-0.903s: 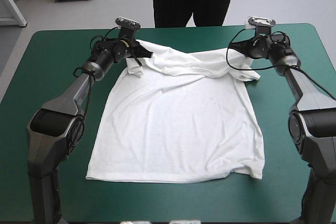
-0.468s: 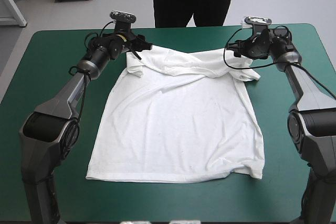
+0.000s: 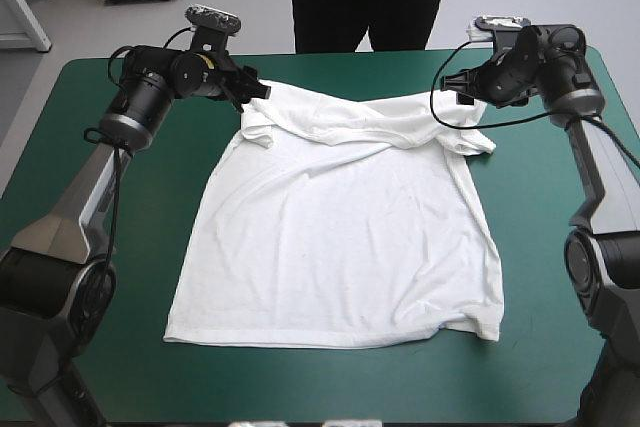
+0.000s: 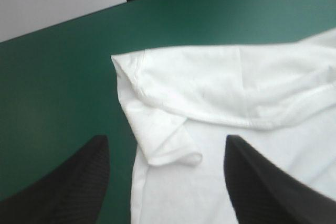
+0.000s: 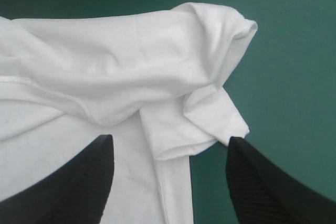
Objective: Fold the cloth
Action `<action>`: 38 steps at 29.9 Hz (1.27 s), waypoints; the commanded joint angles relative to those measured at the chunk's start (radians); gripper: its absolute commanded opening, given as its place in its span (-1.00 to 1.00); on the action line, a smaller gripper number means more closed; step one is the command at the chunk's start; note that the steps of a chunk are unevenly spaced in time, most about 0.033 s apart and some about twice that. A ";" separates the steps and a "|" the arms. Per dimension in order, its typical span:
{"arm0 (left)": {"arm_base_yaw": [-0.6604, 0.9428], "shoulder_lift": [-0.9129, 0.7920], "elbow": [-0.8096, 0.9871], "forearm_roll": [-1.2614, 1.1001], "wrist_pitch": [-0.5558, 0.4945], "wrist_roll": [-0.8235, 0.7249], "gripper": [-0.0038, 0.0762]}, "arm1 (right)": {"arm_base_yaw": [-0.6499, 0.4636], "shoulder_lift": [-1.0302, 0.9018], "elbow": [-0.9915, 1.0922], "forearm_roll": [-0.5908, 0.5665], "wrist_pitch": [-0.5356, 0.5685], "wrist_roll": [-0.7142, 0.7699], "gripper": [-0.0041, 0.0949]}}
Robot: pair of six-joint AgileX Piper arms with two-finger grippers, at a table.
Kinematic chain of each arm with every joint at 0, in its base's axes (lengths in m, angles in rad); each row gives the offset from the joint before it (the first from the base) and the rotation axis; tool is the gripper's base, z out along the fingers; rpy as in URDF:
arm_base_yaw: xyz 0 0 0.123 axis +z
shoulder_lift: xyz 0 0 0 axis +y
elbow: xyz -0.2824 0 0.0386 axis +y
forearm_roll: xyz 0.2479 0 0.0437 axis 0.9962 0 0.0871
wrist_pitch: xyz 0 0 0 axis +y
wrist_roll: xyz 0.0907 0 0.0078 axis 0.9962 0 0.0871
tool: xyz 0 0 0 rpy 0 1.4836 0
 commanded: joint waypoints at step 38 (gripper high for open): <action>0.000 -0.725 0.833 -0.010 0.445 -0.222 0.01 | 0.029 -0.213 -0.027 0.062 0.157 -0.025 0.25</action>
